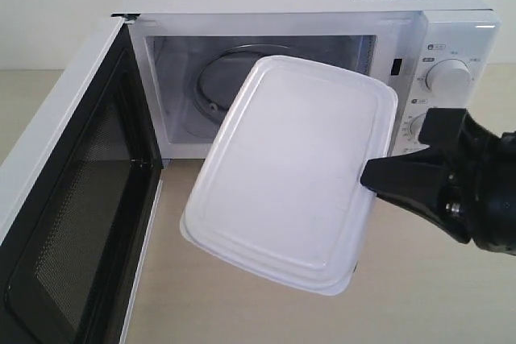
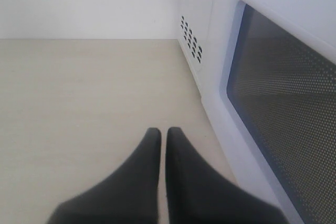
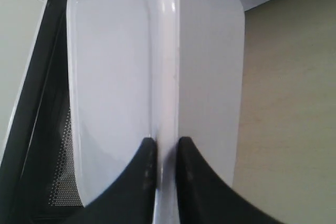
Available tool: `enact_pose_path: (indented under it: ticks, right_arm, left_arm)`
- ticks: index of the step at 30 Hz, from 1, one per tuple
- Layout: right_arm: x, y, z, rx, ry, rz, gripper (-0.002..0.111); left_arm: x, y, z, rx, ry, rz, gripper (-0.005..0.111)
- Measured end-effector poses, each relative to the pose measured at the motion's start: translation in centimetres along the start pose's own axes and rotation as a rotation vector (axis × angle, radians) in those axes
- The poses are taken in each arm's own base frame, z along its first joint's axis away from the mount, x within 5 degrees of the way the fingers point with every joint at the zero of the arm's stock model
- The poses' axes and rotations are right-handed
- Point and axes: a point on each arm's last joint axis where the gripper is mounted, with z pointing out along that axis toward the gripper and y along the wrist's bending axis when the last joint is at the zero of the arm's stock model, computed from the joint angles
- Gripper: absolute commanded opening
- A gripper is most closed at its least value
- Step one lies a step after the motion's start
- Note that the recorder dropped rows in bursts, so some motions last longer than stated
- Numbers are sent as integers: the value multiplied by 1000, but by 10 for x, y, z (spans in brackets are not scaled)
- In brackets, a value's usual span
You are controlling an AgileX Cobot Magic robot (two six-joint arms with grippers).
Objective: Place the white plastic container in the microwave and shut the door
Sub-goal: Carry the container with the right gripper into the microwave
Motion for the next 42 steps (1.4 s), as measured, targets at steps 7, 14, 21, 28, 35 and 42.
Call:
enact_pose_path:
  ticks: [7, 14, 21, 28, 35, 42]
  right_arm:
    - [24, 21, 7, -9, -81, -6, 0]
    - [33, 31, 25, -69, -148, 66, 0]
    - [35, 22, 58, -62, -217, 182, 0]
    - [41, -3, 85, 72, -284, 273, 0]
    - [39, -20, 104, 174, -324, 333, 0]
    - [23, -14, 121, 164, -364, 383, 0]
  left_arm:
    - [0, 0, 0, 0, 0, 0, 4]
    - [0, 0, 0, 0, 0, 0, 4]
    - [0, 0, 0, 0, 0, 0, 4]
    - [0, 0, 0, 0, 0, 0, 4]
    - [0, 0, 0, 0, 0, 0, 4]
    - [0, 0, 0, 0, 0, 0, 4]
